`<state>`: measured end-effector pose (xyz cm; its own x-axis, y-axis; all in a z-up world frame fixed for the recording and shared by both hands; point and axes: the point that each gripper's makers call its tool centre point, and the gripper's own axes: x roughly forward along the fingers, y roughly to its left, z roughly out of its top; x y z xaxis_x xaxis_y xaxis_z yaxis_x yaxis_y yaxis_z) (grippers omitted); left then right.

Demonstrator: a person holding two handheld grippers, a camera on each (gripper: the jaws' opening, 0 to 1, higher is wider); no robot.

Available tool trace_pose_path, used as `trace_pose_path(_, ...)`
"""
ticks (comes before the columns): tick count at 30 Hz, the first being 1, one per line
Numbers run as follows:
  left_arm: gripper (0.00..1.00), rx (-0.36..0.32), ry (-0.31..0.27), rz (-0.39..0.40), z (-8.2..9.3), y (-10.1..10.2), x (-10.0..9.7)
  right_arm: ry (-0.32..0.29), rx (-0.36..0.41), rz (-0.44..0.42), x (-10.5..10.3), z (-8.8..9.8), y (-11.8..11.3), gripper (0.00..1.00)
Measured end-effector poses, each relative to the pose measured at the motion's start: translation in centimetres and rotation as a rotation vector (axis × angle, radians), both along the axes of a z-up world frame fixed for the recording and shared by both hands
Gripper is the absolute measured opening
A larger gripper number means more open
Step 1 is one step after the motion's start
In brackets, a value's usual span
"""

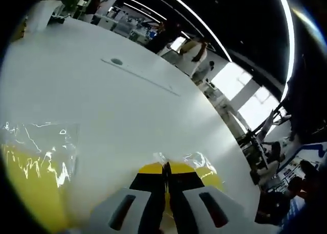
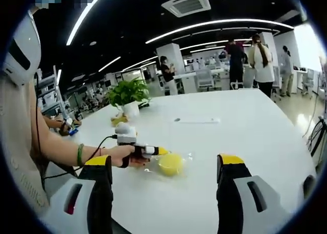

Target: Compare the silicone blocks by pressing each to a similar depth, holding the contact briefly, and releasing to observe deformation and rebound differences across the visible hardness samples.

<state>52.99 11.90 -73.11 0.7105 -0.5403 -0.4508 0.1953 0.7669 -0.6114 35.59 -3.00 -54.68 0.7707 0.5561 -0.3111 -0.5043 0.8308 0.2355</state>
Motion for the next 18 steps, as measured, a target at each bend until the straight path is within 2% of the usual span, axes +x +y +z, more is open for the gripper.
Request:
trace_pose_path(3,0.04,0.023,-0.022,-0.016,0.1,0.2,-0.1,0.000,0.005,-0.007,-0.2,0.0,-0.1,0.78)
trace_pose_path(4,0.07,0.070,-0.048,-0.034,0.2,0.5,-0.1,0.000,0.003,-0.007,-0.3,0.0,-0.1,0.78)
trace_pose_path(9,0.25,0.175,-0.091,-0.138,0.9,-0.2,-0.9,-0.004,0.003,-0.004,-0.8,0.1,0.2,0.77)
trace_pose_path(12,0.29,0.269,-0.144,-0.175,1.6,0.0,-1.2,-0.004,-0.004,0.000,-1.2,0.3,0.4,0.76)
trace_pose_path(14,0.30,0.286,-0.158,-0.187,2.1,0.1,-1.5,-0.014,-0.007,0.003,-1.5,0.6,0.5,0.76)
trace_pose_path(18,0.42,0.381,-0.233,-0.223,3.4,0.6,-2.0,-0.022,-0.009,0.000,-2.0,1.0,0.4,0.76)
